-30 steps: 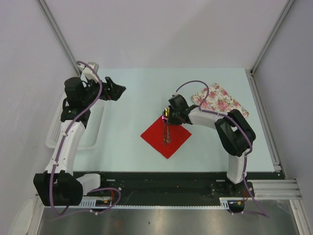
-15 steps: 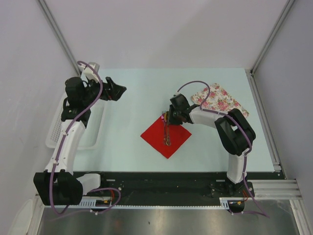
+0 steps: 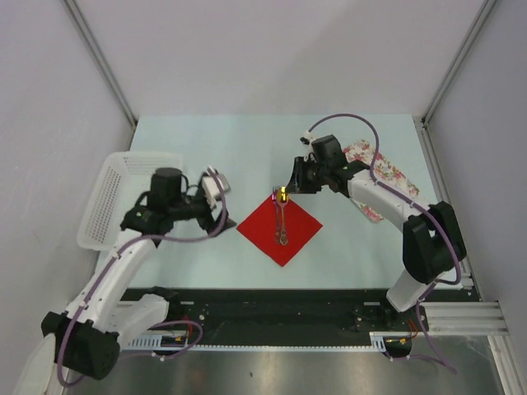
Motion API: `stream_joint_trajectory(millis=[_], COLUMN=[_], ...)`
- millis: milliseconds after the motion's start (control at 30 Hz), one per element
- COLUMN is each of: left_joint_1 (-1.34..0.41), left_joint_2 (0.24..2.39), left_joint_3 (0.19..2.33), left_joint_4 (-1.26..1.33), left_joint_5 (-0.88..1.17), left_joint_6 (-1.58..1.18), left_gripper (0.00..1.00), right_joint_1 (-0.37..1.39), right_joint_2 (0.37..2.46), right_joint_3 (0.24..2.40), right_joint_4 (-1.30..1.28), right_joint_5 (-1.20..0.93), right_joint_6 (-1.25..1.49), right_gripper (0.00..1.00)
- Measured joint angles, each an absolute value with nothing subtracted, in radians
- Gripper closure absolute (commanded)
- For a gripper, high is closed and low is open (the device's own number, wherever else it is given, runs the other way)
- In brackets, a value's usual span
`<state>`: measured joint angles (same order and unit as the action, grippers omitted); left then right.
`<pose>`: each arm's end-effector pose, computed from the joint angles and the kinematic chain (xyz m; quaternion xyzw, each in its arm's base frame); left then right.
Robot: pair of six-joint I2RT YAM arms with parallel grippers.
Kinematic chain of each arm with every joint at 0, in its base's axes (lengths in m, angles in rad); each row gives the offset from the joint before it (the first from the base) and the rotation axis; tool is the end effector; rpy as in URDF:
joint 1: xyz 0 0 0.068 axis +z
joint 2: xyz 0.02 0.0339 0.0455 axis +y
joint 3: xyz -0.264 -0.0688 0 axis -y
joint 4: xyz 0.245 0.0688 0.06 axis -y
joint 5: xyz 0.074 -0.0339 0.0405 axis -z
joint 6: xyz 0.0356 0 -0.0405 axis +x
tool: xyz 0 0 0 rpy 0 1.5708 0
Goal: Place the utensils on the paper napkin and roll it up
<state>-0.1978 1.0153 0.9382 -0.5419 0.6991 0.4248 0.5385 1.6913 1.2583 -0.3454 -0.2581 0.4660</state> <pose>0.2035 -0.0641 0.3200 0.4052 0.7469 -0.2537 0.4621 0.3186 0.2009 0.2511 -0.0828 0.9125 0.2883 0.2783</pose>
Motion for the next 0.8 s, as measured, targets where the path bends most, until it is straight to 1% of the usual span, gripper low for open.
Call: stream_joint_trajectory(millis=[67, 167, 267, 400, 467, 533, 667, 800], left_joint_1=[-0.329, -0.509, -0.659, -0.882, -0.969, -1.03, -1.099, -1.145], left_joint_2=[0.958, 0.908, 0.905, 0.93, 0.967, 1.011, 1.102, 1.224], left_joint_3=[0.852, 0.73, 0.635, 0.528, 0.495, 0.475, 0.466, 0.469], left_joint_4=[-0.557, -0.524, -0.439, -0.283, -0.216, -0.157, -0.063, 0.027], left_joint_5=[0.66, 0.583, 0.485, 0.34, 0.284, 0.234, 0.162, 0.094], left_joint_6=[0.518, 0.6, 0.638, 0.674, 0.683, 0.69, 0.691, 0.691], left_gripper=[0.28, 0.33, 0.4, 0.45, 0.45, 0.45, 0.51, 0.5], right_joint_1=[0.519, 0.494, 0.468, 0.416, 0.395, 0.384, 0.383, 0.381], right_joint_2=[1.655, 1.605, 1.595, 1.596, 1.597, 1.597, 1.603, 1.633], right_joint_3=[1.253, 1.204, 1.143, 1.09, 1.09, 1.09, 1.09, 1.09], right_joint_4=[-0.358, -0.366, -0.383, -0.432, -0.44, -0.442, -0.446, -0.447], right_joint_5=[-0.32, -0.442, -0.544, -0.636, -0.662, -0.677, -0.704, -0.729], right_joint_6=[0.413, 0.336, 0.289, 0.254, 0.244, 0.236, 0.23, 0.231], right_gripper=[0.71, 0.73, 0.76, 0.77, 0.77, 0.77, 0.77, 0.77])
